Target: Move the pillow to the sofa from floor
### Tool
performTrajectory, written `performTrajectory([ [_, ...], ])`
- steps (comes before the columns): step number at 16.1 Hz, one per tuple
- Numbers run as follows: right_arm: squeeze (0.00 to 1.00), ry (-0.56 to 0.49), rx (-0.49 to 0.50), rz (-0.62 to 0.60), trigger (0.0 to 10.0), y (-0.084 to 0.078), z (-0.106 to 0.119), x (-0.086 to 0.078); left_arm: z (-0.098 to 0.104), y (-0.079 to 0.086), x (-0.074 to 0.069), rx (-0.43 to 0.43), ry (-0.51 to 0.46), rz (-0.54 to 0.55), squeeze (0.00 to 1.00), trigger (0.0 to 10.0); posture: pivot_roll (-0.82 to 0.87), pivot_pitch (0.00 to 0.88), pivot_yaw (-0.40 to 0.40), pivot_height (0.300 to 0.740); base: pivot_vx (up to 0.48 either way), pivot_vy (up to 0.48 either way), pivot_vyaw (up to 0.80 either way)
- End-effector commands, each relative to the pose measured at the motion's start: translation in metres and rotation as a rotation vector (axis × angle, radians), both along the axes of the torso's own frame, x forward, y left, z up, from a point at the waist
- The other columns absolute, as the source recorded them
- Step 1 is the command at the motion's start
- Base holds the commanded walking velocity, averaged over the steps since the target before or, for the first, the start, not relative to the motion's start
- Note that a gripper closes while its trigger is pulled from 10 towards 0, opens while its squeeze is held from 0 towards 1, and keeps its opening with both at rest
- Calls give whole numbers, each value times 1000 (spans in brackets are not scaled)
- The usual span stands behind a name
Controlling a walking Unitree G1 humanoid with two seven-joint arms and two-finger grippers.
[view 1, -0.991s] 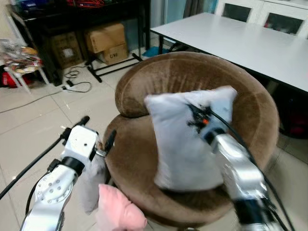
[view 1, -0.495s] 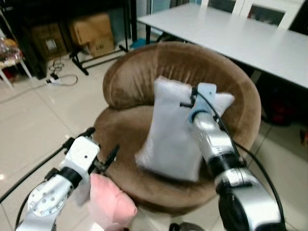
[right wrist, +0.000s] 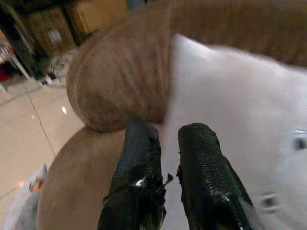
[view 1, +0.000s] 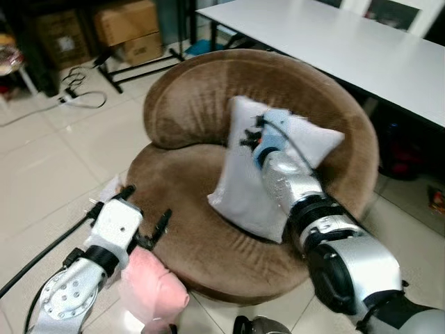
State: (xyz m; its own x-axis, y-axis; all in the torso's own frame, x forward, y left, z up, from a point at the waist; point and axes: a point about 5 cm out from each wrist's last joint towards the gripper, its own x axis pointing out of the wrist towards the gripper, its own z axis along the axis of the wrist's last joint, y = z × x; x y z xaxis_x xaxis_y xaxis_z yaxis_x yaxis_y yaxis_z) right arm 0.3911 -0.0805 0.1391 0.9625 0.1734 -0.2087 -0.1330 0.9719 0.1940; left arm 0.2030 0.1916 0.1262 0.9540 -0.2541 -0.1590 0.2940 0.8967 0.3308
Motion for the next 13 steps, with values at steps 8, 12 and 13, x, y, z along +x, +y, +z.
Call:
performTrajectory([
  [8,0,-134,-27,-9,10000,-84,-25,-106,-10,5,-3,-29,-39,212,0,10000,5,0,-57,740,0,0,0],
  [12,0,-74,-123,-20,10000,-90,-39,-146,-14,-1,-5,-76,-53,257,0,10000,-6,0,-59,740,0,0,0],
  [13,0,-74,-113,-15,10000,-89,-38,-146,-14,-1,-5,-78,-55,258,0,10000,-5,0,-62,740,0,0,0],
])
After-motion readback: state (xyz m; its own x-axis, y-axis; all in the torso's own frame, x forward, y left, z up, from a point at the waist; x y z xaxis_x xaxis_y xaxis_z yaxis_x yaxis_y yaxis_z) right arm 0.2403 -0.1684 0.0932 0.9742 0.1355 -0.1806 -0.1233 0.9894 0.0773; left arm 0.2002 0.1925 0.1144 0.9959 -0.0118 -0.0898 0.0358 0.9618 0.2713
